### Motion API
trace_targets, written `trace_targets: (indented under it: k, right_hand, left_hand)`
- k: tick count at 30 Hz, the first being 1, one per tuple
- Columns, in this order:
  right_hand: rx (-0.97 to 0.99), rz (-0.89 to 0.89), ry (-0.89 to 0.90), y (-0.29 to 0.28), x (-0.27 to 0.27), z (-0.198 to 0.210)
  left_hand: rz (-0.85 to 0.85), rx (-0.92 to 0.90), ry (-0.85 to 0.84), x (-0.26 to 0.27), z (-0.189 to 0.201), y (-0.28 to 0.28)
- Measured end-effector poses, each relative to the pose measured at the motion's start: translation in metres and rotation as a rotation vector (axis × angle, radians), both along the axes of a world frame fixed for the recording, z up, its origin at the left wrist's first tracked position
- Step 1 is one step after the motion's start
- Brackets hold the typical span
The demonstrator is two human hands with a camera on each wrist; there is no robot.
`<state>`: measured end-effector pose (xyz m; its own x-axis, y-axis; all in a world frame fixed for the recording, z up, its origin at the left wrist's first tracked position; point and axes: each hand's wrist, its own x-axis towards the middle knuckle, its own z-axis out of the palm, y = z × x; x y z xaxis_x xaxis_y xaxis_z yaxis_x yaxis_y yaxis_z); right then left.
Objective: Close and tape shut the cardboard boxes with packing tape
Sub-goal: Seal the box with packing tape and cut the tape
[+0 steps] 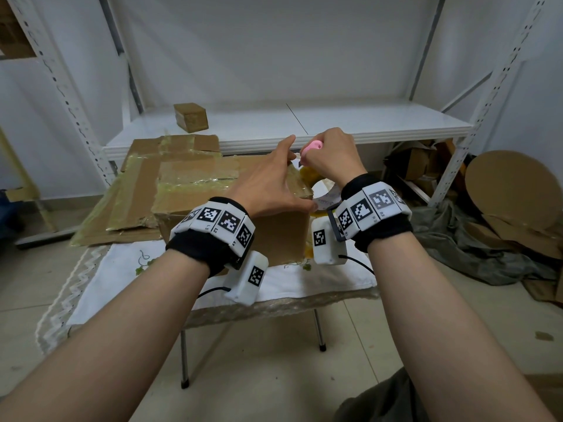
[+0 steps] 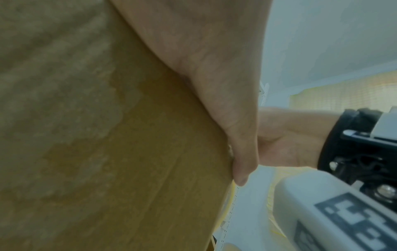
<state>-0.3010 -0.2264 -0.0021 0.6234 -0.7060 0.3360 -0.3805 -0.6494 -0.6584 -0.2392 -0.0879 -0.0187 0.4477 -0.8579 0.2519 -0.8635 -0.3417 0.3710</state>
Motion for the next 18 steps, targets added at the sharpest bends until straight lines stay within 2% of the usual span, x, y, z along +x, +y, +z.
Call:
trace_targets:
  k: [18]
  right_hand:
    - [0.001, 0.009, 0.065, 0.0005, 0.0075, 0.0002]
  left_hand:
    - [0.0, -0.007, 0.02, 0.0008, -0.0007, -0.0009]
